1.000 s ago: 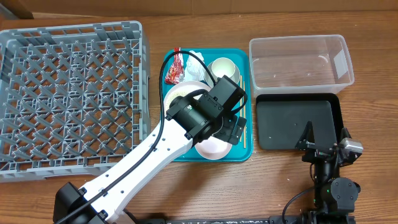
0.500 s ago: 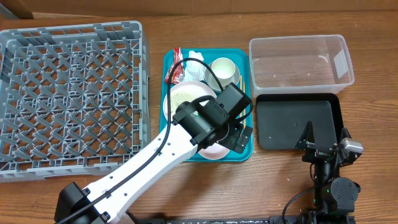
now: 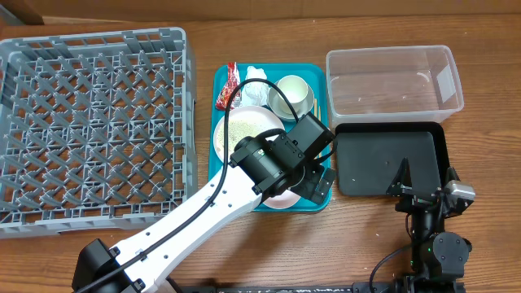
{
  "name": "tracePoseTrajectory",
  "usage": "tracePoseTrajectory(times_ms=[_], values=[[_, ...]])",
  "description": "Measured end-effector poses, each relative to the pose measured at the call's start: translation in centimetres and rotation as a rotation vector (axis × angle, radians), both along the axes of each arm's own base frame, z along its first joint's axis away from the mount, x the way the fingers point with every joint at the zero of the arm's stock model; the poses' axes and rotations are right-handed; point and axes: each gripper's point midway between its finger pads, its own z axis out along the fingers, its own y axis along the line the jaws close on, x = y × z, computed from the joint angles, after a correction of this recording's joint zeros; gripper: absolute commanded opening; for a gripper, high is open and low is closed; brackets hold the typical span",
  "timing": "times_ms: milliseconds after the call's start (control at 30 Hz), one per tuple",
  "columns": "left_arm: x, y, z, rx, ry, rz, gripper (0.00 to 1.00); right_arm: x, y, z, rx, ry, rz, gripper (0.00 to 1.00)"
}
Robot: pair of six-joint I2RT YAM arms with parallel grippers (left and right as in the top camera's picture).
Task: Sort waste into correct bins and load items into the dishwasher
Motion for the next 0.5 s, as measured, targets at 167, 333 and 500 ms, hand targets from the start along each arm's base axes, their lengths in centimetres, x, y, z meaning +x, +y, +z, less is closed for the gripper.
tracePoseTrajectory(times_ms=[167,333,500], values=[[-0.3,-0.4,-0.3,0.006,0.005,-0.014,1.00,0.0,0.0,0.0,0.000,0.000,0.000,1.00],[-0.6,-0.8,-1.2,0.024,0.020,-0.026,1.00,0.0,0.0,0.0,0.000,-0.001,0.000,1.00],[-0.5,-1.0,-1.7,0.031,0.025,-0.026,1.00,0.0,0.0,0.0,0.000,-0.001,0.000,1.00]])
